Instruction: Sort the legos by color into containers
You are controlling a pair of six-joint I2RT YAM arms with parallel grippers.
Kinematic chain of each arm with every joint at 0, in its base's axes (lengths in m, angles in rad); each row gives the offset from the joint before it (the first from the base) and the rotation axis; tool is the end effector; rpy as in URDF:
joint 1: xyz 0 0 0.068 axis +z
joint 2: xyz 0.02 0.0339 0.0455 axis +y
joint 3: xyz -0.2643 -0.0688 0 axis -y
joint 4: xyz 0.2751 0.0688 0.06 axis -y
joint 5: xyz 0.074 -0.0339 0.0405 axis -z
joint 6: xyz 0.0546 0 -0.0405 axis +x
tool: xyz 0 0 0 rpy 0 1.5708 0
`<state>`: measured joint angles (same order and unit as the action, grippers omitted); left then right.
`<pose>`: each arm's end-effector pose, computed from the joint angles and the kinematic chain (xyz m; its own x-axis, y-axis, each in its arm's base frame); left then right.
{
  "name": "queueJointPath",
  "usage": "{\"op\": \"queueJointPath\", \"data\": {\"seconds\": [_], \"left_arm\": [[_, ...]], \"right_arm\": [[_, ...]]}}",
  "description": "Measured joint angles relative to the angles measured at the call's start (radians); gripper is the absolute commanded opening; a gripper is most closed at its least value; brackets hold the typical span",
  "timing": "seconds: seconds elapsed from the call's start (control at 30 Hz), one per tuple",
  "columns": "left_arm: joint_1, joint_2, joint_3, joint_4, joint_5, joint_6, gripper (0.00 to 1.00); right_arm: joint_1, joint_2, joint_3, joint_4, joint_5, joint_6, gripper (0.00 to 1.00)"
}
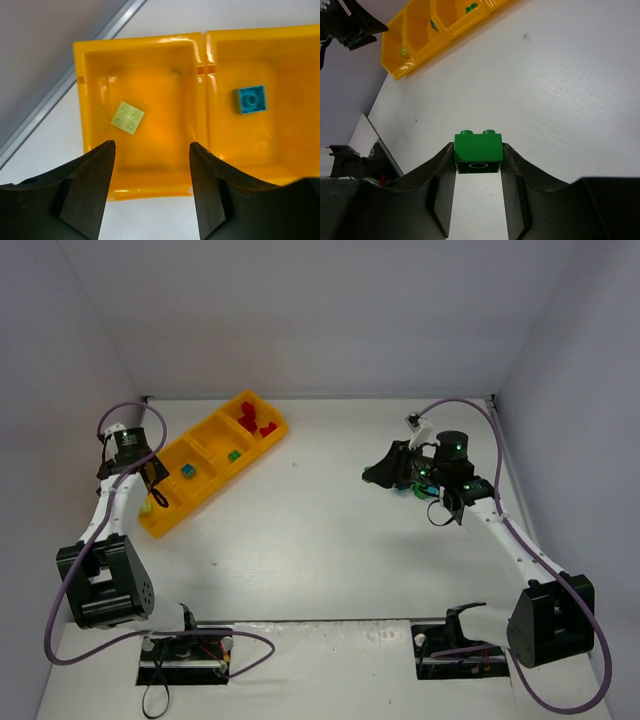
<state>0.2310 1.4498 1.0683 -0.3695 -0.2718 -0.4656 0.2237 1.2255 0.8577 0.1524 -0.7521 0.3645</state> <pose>0.3454 0.0963 0.2427 -0.4088 -0.5404 -0.7354 -0.6660 0.7276 -0.1645 0.3038 0.1074 0.2949 -0.4845 0.1568 -0.8607 -0.6851 0.5439 0.4847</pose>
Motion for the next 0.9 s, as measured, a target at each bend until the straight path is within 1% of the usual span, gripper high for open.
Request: {"op": "queueJointPath", "data": {"seconds": [0.13,0.17,0.27,0.37,0.43,0.57,0.7,0.77,0.9], "left_arm": [[-0.026,-0.045,0.017,-0.003,0.105,-0.006,0.56],[-0.048,-0.062,0.03,-0.01,0.134,-0.006,0.58],[-0.154,-0.094,0.105,-0.025,0.243,-0.006,0.61],[-0.267,-0.095,0.188,-0.026,0.389,-0.023,0.64],[-0.351,-0.076,0.258,-0.032,0.505,-0.045,0.65],[-0.441,-0.007,0.351,-0.053,0.708,-0.104,0.68],[-0.495,0.069,0.385,-0.052,0.899,-0.18,0.69],[-0.517,0.098,0.389,-0.045,0.983,-0.224,0.72],[-0.561,0.131,0.411,-0.011,1.107,-0.298,0.72]], "right_arm": [[0.0,0.0,0.0,0.0,-0.003,-0.005,0.01],[0.0,0.0,0.001,0.0,-0.005,-0.008,0.01],[0.006,0.0,0.003,-0.002,-0.011,-0.032,0.02],[0.02,-0.005,0.01,-0.003,-0.008,-0.092,0.04],[0.055,-0.031,0.008,-0.002,0.012,-0.15,0.04],[0.118,-0.127,-0.014,0.038,0.048,-0.275,0.07],[0.127,-0.204,-0.034,0.09,0.068,-0.391,0.13],[0.127,-0.213,-0.034,0.113,0.067,-0.455,0.15],[0.135,-0.206,-0.034,0.119,0.06,-0.508,0.16]]}}
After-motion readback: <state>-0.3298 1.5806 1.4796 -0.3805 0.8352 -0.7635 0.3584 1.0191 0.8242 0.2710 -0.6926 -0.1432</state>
